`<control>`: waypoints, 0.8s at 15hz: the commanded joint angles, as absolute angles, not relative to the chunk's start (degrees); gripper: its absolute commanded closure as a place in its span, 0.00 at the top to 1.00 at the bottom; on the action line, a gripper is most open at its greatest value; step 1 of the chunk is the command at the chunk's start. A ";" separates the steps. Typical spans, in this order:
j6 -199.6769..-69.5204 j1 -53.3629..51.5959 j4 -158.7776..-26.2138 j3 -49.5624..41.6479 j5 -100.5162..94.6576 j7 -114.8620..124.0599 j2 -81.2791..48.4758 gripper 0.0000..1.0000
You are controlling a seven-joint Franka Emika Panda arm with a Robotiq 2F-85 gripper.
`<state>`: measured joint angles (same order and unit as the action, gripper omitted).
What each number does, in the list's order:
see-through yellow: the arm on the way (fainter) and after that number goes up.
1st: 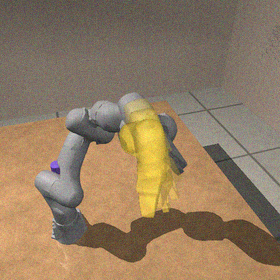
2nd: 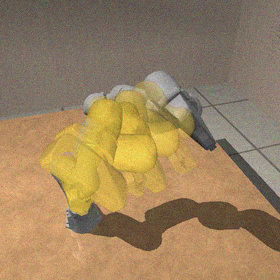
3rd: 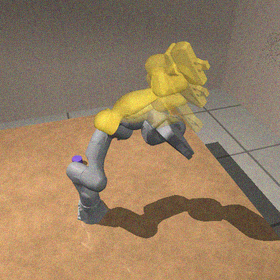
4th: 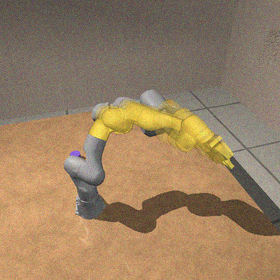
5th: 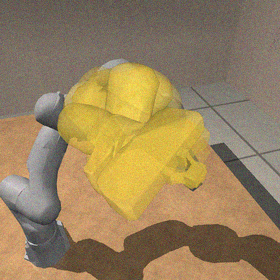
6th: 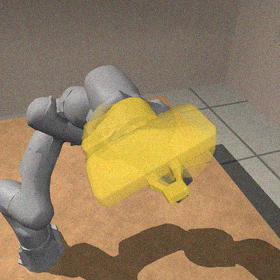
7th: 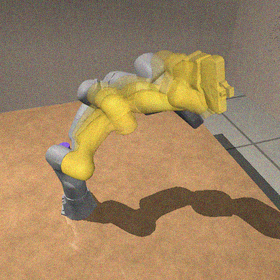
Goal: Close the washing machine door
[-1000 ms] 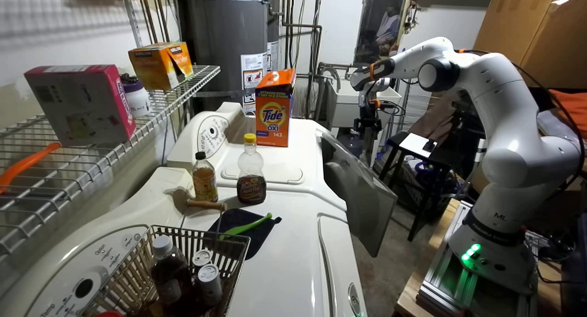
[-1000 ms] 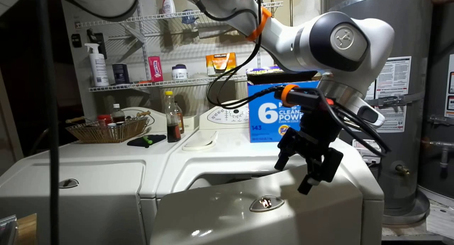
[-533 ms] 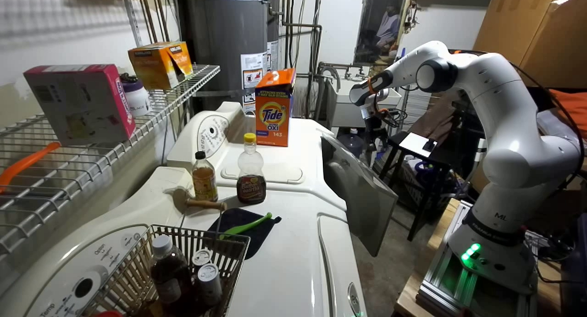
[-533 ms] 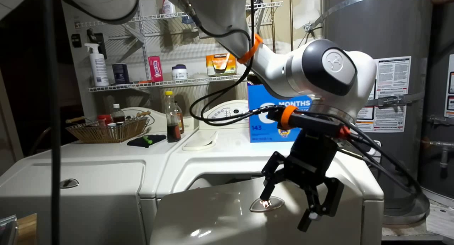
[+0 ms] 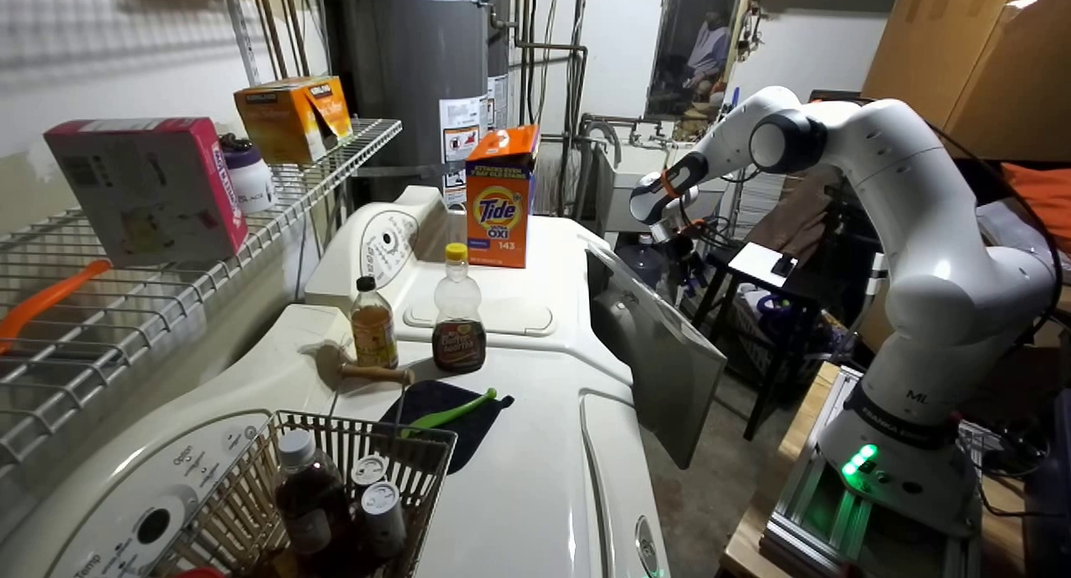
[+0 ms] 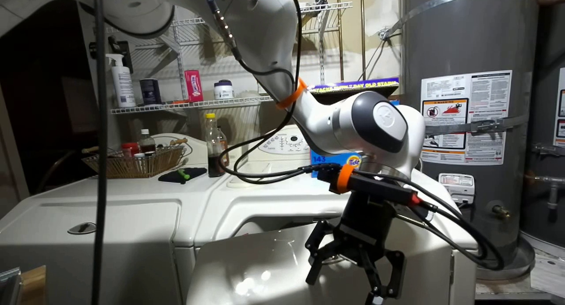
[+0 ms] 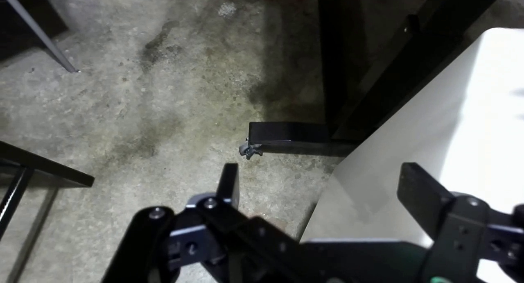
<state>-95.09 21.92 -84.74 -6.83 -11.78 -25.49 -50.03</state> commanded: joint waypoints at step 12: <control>-104.87 21.11 -83.72 -9.93 -11.61 -16.88 -57.11 1.00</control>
